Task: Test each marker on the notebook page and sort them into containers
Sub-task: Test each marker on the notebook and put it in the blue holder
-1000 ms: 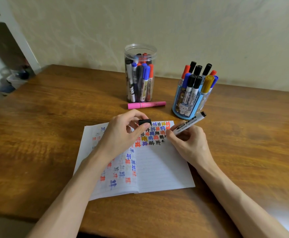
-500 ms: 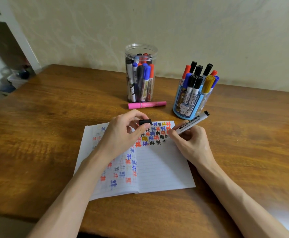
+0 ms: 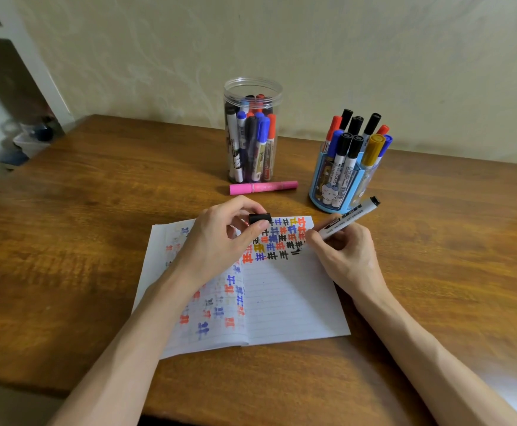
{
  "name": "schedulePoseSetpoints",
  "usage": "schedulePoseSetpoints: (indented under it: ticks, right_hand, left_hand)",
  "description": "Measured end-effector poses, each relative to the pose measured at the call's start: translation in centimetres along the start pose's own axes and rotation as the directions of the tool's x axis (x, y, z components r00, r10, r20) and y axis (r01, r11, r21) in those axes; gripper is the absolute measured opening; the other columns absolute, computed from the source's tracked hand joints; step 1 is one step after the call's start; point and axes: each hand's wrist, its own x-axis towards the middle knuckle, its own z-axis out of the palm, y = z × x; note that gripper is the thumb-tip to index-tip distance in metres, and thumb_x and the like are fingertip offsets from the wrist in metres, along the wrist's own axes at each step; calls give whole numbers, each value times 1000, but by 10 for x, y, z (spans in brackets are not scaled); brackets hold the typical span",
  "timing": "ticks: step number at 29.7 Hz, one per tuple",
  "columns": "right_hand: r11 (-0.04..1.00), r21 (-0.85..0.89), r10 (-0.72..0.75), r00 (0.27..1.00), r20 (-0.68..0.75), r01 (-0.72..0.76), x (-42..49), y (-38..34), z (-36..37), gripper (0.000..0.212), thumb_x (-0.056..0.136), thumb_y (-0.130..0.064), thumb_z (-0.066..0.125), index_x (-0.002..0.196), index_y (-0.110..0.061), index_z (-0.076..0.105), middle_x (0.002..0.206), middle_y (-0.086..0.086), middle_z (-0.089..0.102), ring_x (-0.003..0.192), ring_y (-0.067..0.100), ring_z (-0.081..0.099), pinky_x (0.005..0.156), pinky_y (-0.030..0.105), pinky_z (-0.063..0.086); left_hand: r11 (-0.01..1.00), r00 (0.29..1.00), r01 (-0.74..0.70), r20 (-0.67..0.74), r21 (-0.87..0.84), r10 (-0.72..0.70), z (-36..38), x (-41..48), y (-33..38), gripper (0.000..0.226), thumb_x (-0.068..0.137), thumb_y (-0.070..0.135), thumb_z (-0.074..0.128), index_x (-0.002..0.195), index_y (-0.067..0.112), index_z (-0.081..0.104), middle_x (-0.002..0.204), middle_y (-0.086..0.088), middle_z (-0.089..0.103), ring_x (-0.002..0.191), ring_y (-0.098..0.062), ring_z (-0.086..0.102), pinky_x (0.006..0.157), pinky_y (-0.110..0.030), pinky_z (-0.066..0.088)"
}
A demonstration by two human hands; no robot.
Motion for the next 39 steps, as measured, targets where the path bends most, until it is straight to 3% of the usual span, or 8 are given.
schedulePoseSetpoints:
  ticks: [5,12,15,24,28,34,39]
  right_hand:
    - [1000,-8,7,1000,31,-6,1,0,0,10,93,-19,77,87,-13,73,83,-5,77,80,7,75,71,27,63]
    - [999,-27,30,997,77,-28,-1,-1,1,11,91,-17,77,82,-13,72,81,-5,77,82,9,76,72,35,65]
    - [998,-2,55,998,29,-55,0,0,1,10,91,-17,76,82,-13,73,81,-1,77,80,11,76,73,36,65]
    - [999,-19,47,998,32,-46,0,-2,1,10,93,-21,76,86,-15,72,83,-6,76,82,4,75,70,25,63]
    - [997,-28,71,995,69,-69,1,-3,1,10,92,-17,76,83,-13,72,82,-5,76,82,7,76,69,28,64]
    - [997,10,81,997,-1,-81,1,-1,0,11,93,-21,74,84,-15,70,84,-2,76,81,10,75,70,29,63]
    - [999,-24,41,999,13,-41,0,-1,0,12,94,-20,74,84,-14,69,82,-3,75,80,13,74,72,38,64]
  left_hand:
    - [1000,1000,-4,4,5,4,0,0,0,17,94,33,70,111,30,68,102,27,67,106,9,61,77,-17,58]
    - [1000,1000,-1,11,15,1,1,0,-2,17,95,35,70,111,30,68,104,24,68,106,8,62,78,-19,59]
    - [1000,1000,-3,8,13,3,1,1,-2,18,94,34,70,112,27,69,105,22,70,105,8,62,78,-21,59]
    - [1000,1000,-6,10,5,5,0,0,-1,18,94,32,71,112,26,69,103,23,69,105,7,63,78,-22,58]
    - [1000,1000,-6,13,11,6,0,0,-1,17,95,31,71,111,27,69,103,22,69,105,6,63,78,-21,58]
    - [1000,1000,-9,21,16,9,0,-1,1,17,95,31,71,111,29,68,104,23,69,104,6,63,76,-17,58]
    - [1000,1000,-23,20,2,23,0,-1,2,17,96,28,70,113,26,69,105,20,70,103,2,66,73,-17,57]
